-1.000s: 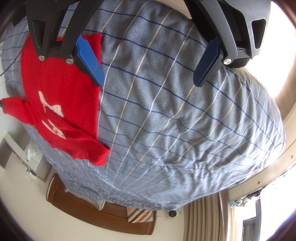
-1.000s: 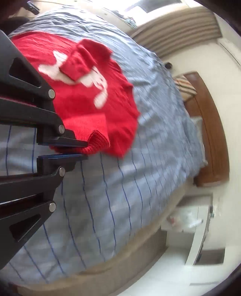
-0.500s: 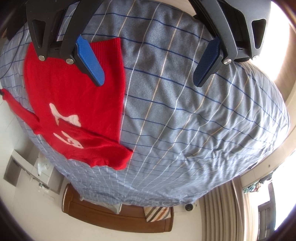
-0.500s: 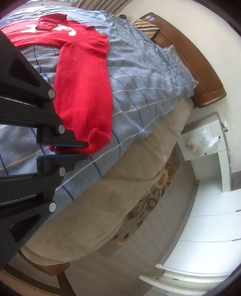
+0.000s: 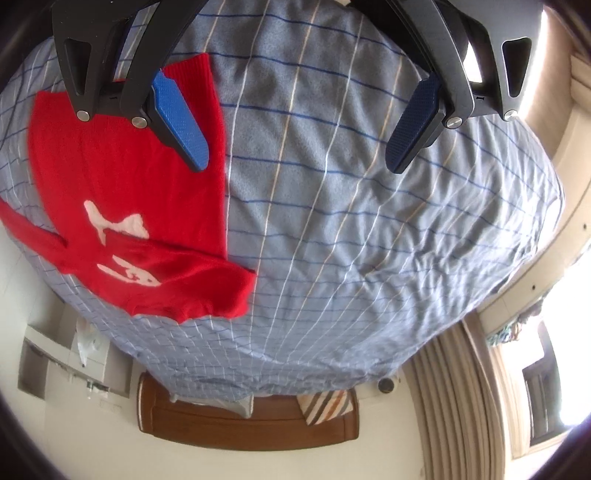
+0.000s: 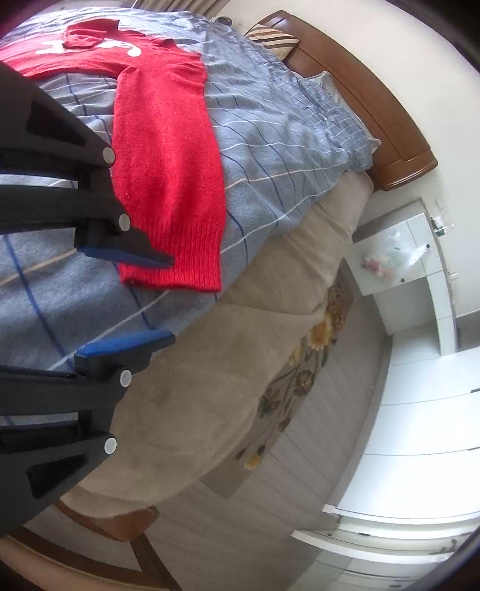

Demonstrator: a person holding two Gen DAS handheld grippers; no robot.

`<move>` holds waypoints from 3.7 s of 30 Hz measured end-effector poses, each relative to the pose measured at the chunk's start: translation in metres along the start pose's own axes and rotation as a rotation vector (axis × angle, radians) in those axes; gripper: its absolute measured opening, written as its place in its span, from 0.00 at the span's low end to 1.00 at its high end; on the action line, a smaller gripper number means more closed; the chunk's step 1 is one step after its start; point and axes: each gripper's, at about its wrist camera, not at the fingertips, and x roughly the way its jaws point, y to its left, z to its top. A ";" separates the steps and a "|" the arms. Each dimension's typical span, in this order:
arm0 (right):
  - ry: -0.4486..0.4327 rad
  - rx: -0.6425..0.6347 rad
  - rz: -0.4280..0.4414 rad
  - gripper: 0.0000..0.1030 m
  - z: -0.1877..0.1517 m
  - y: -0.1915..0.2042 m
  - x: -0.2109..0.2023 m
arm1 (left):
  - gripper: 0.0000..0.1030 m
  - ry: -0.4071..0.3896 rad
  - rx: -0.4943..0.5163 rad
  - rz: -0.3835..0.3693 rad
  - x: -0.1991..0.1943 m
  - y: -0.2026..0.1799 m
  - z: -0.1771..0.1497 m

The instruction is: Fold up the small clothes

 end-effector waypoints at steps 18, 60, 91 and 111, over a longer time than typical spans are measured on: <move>-0.131 -0.301 0.400 0.57 -0.177 0.149 -0.108 | 0.72 0.119 0.873 -0.313 0.138 -0.240 0.051; -0.095 -0.424 0.345 0.65 -0.222 0.172 -0.084 | 0.39 0.176 -0.558 0.116 0.202 0.191 0.030; -0.101 -0.374 0.353 0.77 -0.216 0.165 -0.080 | 1.00 0.059 -0.100 -0.080 0.172 0.026 -0.007; -0.071 -0.417 0.362 0.77 -0.222 0.174 -0.076 | 1.00 0.059 -0.100 -0.081 0.172 0.026 -0.008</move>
